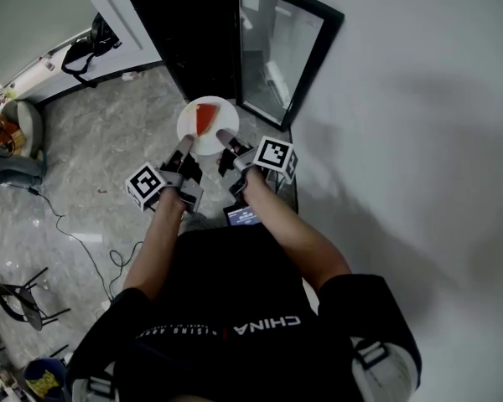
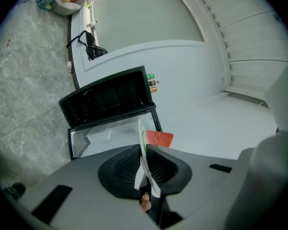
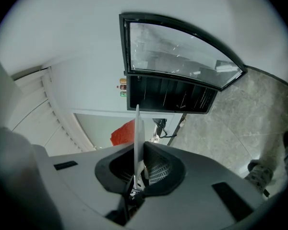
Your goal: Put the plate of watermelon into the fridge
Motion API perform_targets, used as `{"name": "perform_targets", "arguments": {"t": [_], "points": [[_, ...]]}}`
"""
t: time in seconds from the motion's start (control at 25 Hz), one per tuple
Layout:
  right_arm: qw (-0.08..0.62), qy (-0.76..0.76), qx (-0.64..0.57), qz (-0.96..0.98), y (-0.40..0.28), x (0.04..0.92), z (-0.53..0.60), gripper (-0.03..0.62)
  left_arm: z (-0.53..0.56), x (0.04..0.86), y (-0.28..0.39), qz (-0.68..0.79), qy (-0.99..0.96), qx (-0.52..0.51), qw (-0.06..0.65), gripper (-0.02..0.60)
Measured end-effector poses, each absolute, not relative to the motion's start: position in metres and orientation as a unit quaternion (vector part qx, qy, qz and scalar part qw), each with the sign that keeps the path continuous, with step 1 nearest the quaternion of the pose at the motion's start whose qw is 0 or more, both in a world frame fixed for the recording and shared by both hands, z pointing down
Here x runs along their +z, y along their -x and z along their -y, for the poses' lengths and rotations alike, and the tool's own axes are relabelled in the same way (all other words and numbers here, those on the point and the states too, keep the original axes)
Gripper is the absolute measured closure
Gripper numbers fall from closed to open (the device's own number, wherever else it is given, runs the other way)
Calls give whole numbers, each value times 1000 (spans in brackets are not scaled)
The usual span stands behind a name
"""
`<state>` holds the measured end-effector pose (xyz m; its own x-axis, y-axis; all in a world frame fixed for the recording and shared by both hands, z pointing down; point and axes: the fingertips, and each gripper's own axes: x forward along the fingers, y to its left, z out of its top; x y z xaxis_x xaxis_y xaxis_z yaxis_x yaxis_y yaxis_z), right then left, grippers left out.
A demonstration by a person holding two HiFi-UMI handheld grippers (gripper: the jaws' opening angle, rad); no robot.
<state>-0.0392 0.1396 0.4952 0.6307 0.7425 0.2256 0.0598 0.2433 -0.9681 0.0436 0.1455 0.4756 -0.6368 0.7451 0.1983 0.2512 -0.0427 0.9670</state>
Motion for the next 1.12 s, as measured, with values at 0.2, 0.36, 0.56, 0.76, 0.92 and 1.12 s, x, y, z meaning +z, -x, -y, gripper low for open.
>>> {"name": "perform_targets", "arguments": {"t": [0.2, 0.36, 0.56, 0.76, 0.92, 1.12], "points": [[706, 563, 245, 353, 40, 504, -140, 566, -147, 482, -42, -670, -380, 607, 192, 541], [699, 565, 254, 357, 37, 528, -139, 566, -147, 507, -45, -680, -368, 607, 186, 541], [690, 561, 270, 369, 35, 539, -133, 565, -145, 519, -46, -692, -345, 609, 175, 541], [674, 555, 305, 380, 39, 573, -127, 565, -145, 549, -41, -716, -311, 607, 148, 541], [665, 547, 333, 386, 39, 608, -119, 565, -142, 583, -38, -733, -287, 602, 133, 540], [648, 549, 347, 397, 39, 599, -123, 565, -148, 575, -38, -741, -265, 604, 129, 541]]}}
